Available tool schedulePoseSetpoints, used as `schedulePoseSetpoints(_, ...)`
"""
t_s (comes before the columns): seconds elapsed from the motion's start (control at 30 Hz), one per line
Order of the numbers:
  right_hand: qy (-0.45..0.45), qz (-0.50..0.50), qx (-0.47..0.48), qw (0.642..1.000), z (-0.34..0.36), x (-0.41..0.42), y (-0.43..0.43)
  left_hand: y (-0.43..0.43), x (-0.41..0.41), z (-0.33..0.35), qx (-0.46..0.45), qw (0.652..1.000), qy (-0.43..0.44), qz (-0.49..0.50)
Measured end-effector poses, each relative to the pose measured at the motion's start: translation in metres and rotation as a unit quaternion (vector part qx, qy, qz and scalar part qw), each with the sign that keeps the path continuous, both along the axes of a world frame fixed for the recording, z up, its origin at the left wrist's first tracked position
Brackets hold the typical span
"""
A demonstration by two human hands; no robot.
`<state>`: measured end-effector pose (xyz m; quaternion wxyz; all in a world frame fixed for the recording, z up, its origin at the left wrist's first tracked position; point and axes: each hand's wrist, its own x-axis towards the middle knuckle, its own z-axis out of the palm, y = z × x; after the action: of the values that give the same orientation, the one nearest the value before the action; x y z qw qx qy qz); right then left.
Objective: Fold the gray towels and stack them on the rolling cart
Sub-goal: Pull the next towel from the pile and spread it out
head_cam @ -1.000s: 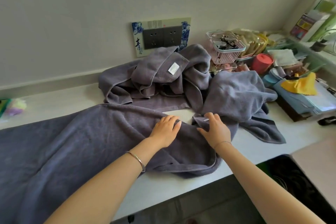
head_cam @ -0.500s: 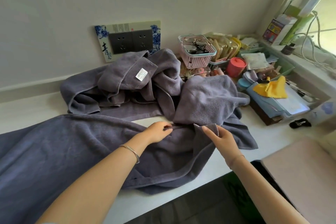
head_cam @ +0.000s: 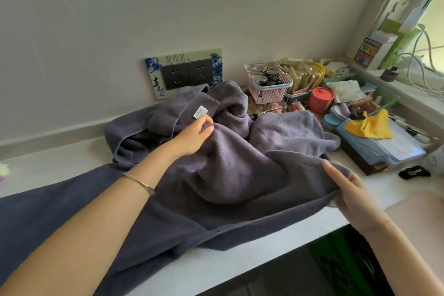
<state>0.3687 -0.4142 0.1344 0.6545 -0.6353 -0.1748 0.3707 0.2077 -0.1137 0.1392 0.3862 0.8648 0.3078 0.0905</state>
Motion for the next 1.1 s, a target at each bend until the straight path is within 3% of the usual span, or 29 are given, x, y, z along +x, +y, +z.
schedulePoseSetpoints(0.17,0.063,-0.055,0.077,0.993,0.014,0.024,-0.017,0.018,0.06,0.082,0.116,0.986,-0.115,0.033)
schedulePoseSetpoints(0.23,0.076,-0.095,0.089,0.989,0.013,0.037,-0.019,0.021,0.096,0.098,0.047,0.985,-0.154,0.064)
schedulePoseSetpoints(0.33,0.062,-0.116,0.071,0.989,0.005,0.055,-0.018,0.022,0.142,0.087,-0.149,0.964,-0.197,0.102)
schedulePoseSetpoints(0.4,0.044,-0.121,0.028,0.991,-0.008,0.063,-0.017,0.018,0.165,0.057,-0.183,0.957,-0.203,0.102)
schedulePoseSetpoints(0.6,-0.014,-0.158,-0.159,0.975,-0.072,0.089,-0.038,-0.015,0.177,-0.042,-0.071,0.995,-0.072,0.015)
schedulePoseSetpoints(0.7,-0.153,-0.138,-0.263,0.942,-0.093,0.098,-0.037,-0.029,0.151,-0.071,0.069,0.996,-0.059,0.0)
schedulePoseSetpoints(0.8,-0.28,-0.123,-0.251,0.918,-0.088,0.109,-0.007,-0.045,0.12,-0.091,0.183,0.976,-0.112,0.027)
schedulePoseSetpoints(0.9,-0.314,-0.062,-0.185,0.929,-0.072,0.121,0.048,-0.059,0.087,-0.116,0.208,0.969,-0.127,0.05)
schedulePoseSetpoints(0.97,-0.321,-0.024,-0.178,0.93,-0.063,0.129,0.088,-0.068,0.065,-0.133,0.22,0.967,-0.108,0.075)
schedulePoseSetpoints(1.1,-0.339,0.07,-0.258,0.902,-0.046,0.149,0.151,-0.071,0.025,-0.165,0.209,0.968,-0.012,0.139)
